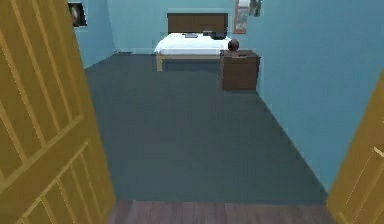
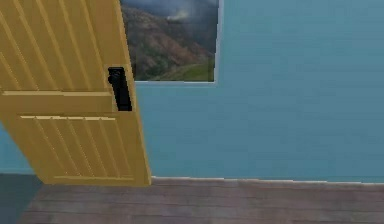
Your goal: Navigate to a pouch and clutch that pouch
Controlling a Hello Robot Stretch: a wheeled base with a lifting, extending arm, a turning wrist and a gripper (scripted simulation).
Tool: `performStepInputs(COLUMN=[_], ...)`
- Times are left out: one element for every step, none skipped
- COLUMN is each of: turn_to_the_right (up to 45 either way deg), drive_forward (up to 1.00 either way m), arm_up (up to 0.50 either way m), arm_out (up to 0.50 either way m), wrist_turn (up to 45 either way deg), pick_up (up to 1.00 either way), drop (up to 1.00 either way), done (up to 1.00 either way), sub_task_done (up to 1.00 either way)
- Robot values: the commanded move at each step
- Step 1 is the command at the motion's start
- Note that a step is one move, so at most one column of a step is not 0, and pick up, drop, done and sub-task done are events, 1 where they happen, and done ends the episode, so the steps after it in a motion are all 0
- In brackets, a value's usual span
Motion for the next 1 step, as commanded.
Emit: performStepInputs(turn_to_the_right=[0.0], drive_forward=[0.10], arm_up=[0.00], arm_out=[0.00], wrist_turn=[0.0], pick_up=[0.00], drop=[0.00], done=[0.00], sub_task_done=[0.00])
